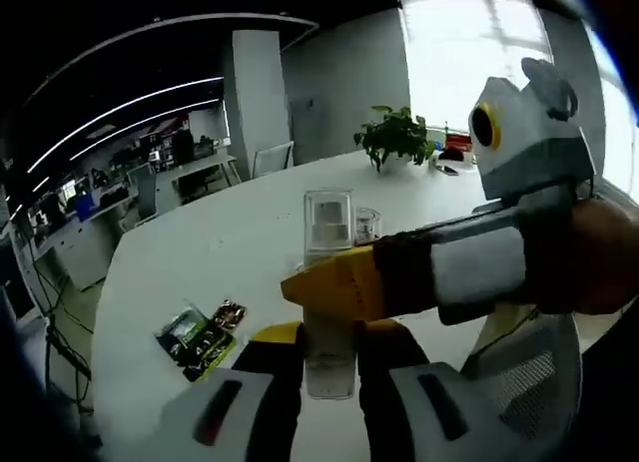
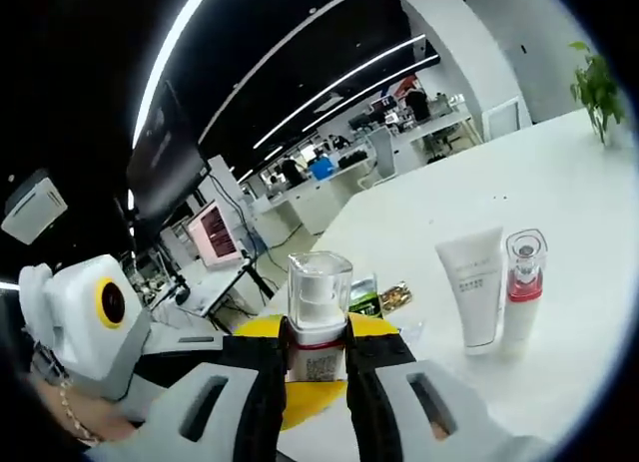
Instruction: Arrange the skincare products in the storage area until every visible bottle or jar stands upright without overlapping.
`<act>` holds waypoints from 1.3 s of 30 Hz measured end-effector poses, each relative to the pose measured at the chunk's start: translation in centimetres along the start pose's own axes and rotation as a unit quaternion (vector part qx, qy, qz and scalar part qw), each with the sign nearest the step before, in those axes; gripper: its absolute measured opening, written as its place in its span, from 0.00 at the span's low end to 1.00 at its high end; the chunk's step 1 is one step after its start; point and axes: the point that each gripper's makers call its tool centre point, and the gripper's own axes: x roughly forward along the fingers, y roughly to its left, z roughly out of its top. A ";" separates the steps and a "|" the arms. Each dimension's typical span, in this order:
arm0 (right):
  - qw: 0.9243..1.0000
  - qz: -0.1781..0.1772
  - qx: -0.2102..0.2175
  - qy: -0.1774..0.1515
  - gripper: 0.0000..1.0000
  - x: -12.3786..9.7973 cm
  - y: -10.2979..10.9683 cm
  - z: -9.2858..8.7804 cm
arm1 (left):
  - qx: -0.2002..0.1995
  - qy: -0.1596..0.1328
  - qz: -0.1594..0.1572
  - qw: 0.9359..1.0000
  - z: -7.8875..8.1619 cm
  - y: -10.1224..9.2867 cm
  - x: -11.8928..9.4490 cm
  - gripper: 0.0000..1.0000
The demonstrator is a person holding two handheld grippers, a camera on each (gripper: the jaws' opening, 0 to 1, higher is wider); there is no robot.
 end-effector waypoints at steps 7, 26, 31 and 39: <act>0.998 0.041 -0.037 0.023 0.21 -0.7 0.0 -0.5 | -0.058 0.007 -0.049 0.997 -0.5 -0.8 0.3 0.20; 0.927 0.361 -0.101 0.021 0.23 -8.4 3.2 2.4 | -0.087 -0.073 -0.368 0.923 4.3 -8.7 -3.9 0.19; 0.916 0.386 -0.102 0.037 0.22 -8.9 4.0 3.3 | -0.088 -0.081 -0.416 0.901 5.4 -9.2 -4.5 0.19; 0.923 0.376 -0.072 0.023 0.20 -7.6 5.7 4.7 | -0.115 -0.100 -0.471 0.869 6.6 -8.1 -5.4 0.19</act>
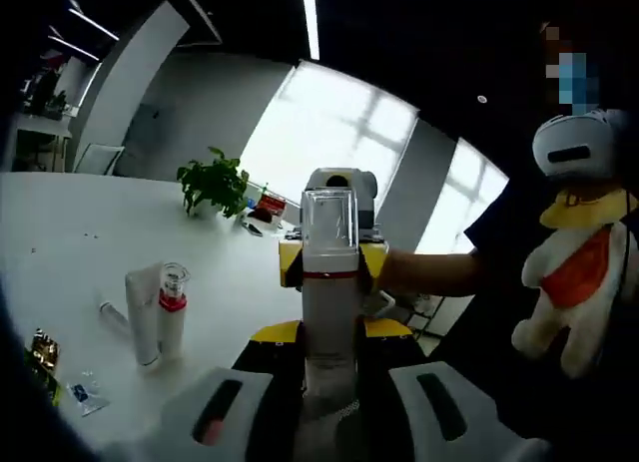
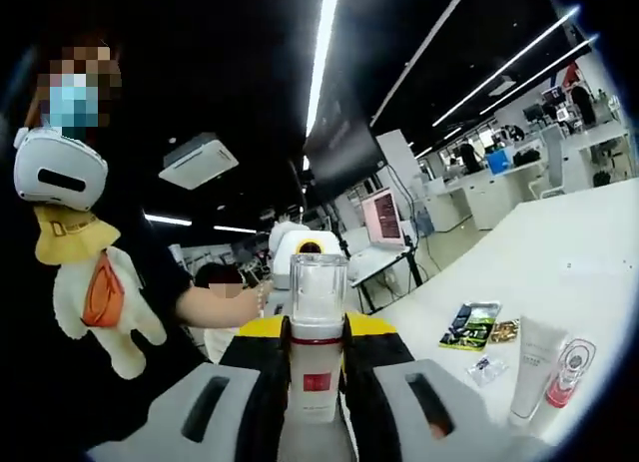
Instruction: Arrange the skincare products in the storage area until every visible bottle or jar stands upright without overlapping.
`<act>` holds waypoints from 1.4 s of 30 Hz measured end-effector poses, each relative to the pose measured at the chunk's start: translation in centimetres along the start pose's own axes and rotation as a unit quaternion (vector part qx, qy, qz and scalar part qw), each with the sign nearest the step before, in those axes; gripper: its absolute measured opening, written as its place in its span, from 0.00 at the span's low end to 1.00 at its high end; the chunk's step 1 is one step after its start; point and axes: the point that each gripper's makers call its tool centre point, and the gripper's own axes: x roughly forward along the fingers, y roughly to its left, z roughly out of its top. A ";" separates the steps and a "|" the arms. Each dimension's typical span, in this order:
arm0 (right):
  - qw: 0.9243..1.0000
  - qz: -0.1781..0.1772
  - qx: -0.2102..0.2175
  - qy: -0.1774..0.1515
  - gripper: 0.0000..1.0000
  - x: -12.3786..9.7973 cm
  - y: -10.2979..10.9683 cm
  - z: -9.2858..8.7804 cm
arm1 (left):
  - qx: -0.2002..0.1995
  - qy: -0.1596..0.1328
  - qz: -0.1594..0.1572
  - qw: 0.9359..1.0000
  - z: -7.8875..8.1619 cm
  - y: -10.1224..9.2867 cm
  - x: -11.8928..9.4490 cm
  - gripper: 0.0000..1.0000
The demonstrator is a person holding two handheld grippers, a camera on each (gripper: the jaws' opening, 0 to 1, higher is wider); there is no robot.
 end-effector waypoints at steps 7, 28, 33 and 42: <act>0.995 -0.094 0.031 0.013 0.19 1.8 -3.3 -1.5 | 0.000 0.006 0.095 0.995 -1.0 3.6 -2.5 0.20; 0.913 -0.394 0.106 0.006 0.19 0.1 -9.1 -4.3 | 0.130 0.082 0.415 0.897 -3.2 9.0 -3.5 0.21; 0.926 -0.369 0.077 0.008 0.19 -0.3 -8.5 -3.8 | 0.108 0.067 0.392 0.911 -2.9 8.8 -3.0 0.20; 0.965 -0.259 -0.003 0.049 0.21 0.1 -7.0 -4.1 | 0.063 0.050 0.298 0.951 -3.5 7.8 -2.3 0.20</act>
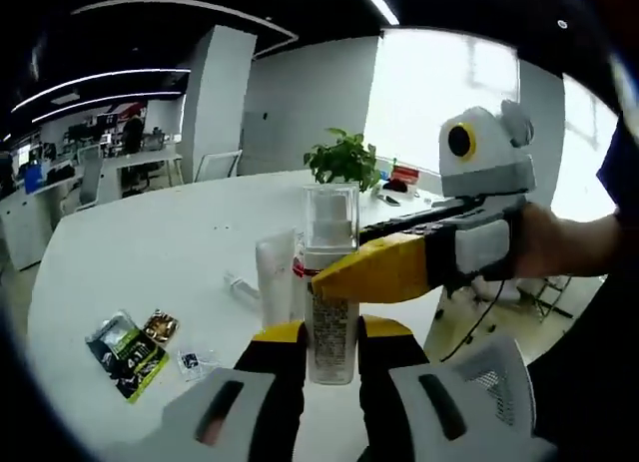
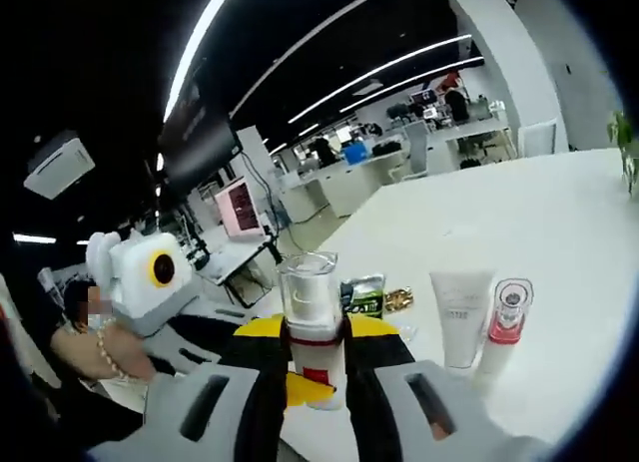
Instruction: Arrange the skincare products in the storage area until every visible bottle or jar stands upright without overlapping.
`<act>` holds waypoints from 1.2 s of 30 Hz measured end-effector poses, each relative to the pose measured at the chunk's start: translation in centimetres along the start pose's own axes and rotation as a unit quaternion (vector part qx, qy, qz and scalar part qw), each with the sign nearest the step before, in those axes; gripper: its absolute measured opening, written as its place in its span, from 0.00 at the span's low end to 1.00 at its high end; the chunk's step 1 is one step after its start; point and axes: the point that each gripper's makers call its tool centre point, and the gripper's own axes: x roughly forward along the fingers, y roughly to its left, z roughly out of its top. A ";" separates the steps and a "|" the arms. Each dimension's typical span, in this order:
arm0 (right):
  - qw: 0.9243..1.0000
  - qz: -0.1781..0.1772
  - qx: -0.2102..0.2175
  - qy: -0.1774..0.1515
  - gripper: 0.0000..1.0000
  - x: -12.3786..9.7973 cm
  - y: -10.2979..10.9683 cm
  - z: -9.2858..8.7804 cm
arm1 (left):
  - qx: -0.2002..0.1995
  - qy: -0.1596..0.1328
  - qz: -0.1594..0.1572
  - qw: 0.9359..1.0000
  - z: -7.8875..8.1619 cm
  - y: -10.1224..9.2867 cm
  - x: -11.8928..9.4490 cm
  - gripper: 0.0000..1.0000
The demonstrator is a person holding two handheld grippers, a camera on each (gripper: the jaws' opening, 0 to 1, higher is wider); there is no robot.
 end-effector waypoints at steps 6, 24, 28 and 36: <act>0.992 0.088 -0.093 0.001 0.22 -1.7 1.0 0.1 | 0.012 -0.022 -0.087 0.996 0.6 -1.9 0.3 0.20; 0.948 0.212 -0.233 0.045 0.21 -4.0 0.8 -2.2 | 0.112 0.011 -0.205 0.972 -0.9 -5.1 3.6 0.19; 0.946 0.204 -0.243 0.069 0.21 -3.7 -0.3 -4.0 | 0.128 0.040 -0.200 0.971 -2.4 -5.4 5.1 0.19; 0.950 0.164 -0.248 0.096 0.21 -3.2 -2.9 -7.1 | 0.140 0.079 -0.179 0.971 -5.3 -4.3 7.6 0.18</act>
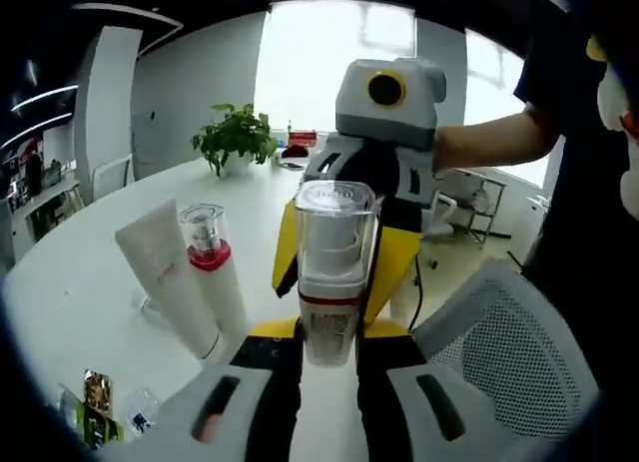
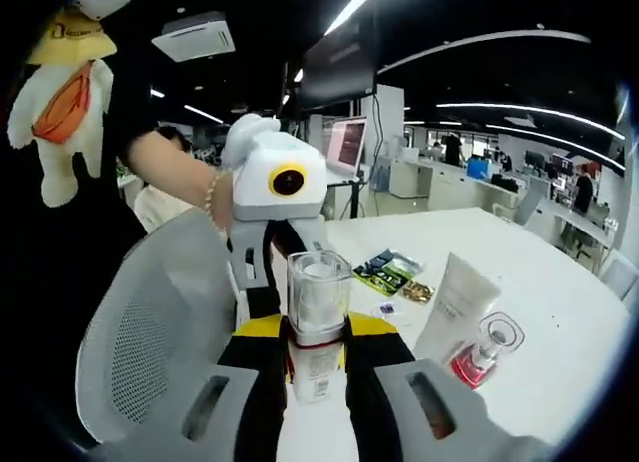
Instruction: Arrange the skincare products in the storage area until every visible bottle or jar stands upright without overlapping.
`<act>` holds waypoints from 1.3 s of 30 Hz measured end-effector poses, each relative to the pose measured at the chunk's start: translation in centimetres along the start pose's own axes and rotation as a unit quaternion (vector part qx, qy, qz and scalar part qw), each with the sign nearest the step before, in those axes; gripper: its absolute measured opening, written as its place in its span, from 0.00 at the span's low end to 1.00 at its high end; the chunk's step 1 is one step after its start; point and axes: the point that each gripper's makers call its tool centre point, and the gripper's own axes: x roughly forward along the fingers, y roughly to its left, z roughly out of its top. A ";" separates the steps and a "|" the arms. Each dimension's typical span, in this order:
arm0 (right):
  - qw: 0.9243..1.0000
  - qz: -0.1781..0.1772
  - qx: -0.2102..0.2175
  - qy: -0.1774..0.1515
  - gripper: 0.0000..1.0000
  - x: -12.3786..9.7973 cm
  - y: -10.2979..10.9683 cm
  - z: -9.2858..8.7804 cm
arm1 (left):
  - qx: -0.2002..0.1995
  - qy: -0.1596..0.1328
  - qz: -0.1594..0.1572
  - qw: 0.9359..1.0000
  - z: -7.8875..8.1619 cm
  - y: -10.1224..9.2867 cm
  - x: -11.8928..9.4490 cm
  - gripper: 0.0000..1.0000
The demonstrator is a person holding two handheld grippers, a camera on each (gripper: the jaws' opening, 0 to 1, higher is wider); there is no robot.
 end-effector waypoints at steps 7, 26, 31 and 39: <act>0.999 -0.022 0.016 0.023 0.21 0.1 -1.1 -3.3 | 0.001 0.031 0.011 0.999 -2.9 1.9 2.0 0.18; 0.994 -0.057 0.042 0.083 0.21 0.6 -2.6 -8.4 | 0.015 0.073 0.003 0.997 -6.4 3.4 5.4 0.18; 0.993 -0.060 0.050 0.093 0.21 0.8 -3.0 -9.0 | 0.012 0.077 -0.003 0.997 -6.7 3.7 5.7 0.18; 0.990 -0.070 0.060 0.104 0.21 0.8 -3.9 -9.5 | 0.008 0.072 -0.008 0.997 -6.8 4.6 6.3 0.18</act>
